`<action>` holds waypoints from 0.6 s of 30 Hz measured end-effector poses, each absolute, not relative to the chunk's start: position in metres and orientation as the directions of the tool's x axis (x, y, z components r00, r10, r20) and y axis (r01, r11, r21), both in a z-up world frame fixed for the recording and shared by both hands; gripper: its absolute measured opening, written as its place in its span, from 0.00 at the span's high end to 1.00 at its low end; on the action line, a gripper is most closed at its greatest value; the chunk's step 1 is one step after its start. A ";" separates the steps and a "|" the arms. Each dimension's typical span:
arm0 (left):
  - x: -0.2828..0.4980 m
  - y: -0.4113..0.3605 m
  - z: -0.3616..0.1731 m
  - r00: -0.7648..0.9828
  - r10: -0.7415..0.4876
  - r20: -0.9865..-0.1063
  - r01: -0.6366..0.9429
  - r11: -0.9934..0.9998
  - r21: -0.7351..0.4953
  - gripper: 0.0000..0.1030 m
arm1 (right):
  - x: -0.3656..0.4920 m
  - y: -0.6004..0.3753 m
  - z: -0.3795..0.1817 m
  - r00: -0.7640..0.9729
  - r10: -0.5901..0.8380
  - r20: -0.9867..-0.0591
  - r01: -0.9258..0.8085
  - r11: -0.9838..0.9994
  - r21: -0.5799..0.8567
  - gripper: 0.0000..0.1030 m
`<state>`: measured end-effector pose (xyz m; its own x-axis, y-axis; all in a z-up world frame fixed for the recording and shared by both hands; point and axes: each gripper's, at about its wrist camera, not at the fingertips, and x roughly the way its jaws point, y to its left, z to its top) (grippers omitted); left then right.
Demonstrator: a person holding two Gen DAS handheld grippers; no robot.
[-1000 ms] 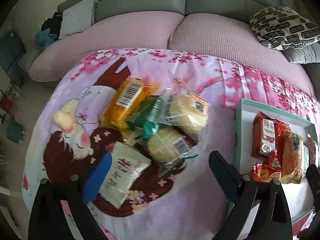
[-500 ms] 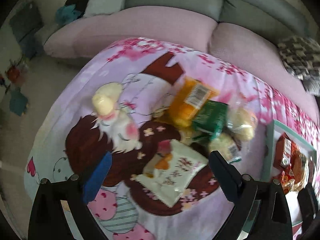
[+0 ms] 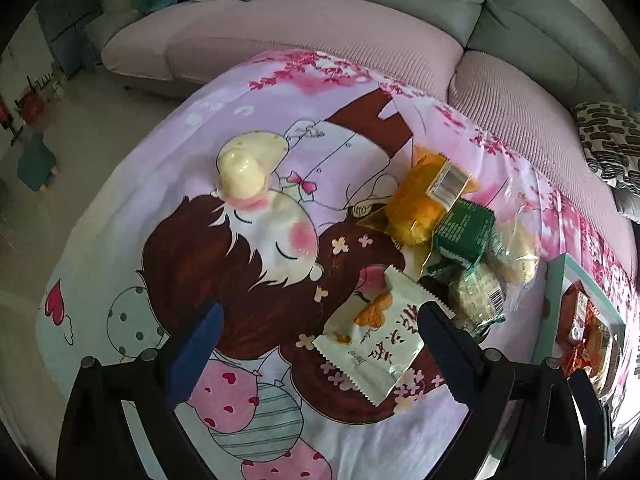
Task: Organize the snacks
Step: 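Move both open grippers back over the snack pile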
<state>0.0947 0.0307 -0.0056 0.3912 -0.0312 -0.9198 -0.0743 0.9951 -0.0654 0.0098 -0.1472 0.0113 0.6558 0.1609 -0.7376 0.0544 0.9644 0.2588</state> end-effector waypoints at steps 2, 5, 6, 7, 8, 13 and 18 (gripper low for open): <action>0.095 0.031 -0.010 0.377 -0.034 -0.926 -0.072 0.995 -0.066 0.05 | 0.014 -0.142 0.005 0.642 0.169 -0.748 0.047 0.965 0.258 0.00; 0.096 0.028 -0.016 0.358 -0.047 -0.932 -0.064 0.995 -0.075 0.05 | 0.018 -0.141 -0.004 0.622 0.186 -0.761 0.050 0.960 0.275 0.00; 0.097 0.027 -0.018 0.352 -0.051 -0.935 -0.060 0.995 -0.077 0.05 | 0.020 -0.143 -0.007 0.616 0.190 -0.765 0.055 0.958 0.282 0.00; 0.098 0.026 -0.021 0.340 -0.053 -0.939 -0.055 0.996 -0.076 0.05 | 0.021 -0.143 -0.009 0.612 0.191 -0.768 0.058 0.957 0.285 0.00; 0.098 0.024 -0.024 0.331 -0.054 -0.942 -0.051 0.996 -0.075 0.05 | 0.021 -0.144 -0.010 0.609 0.191 -0.770 0.063 0.956 0.287 0.00; 0.101 0.016 -0.036 0.291 -0.080 -0.953 -0.029 0.995 -0.093 0.05 | 0.023 -0.150 -0.015 0.597 0.180 -0.782 0.090 0.953 0.288 0.00; 0.104 0.013 -0.047 0.246 -0.140 -0.959 -0.022 0.988 -0.150 0.05 | 0.022 -0.154 -0.017 0.586 0.174 -0.791 0.101 0.953 0.284 0.00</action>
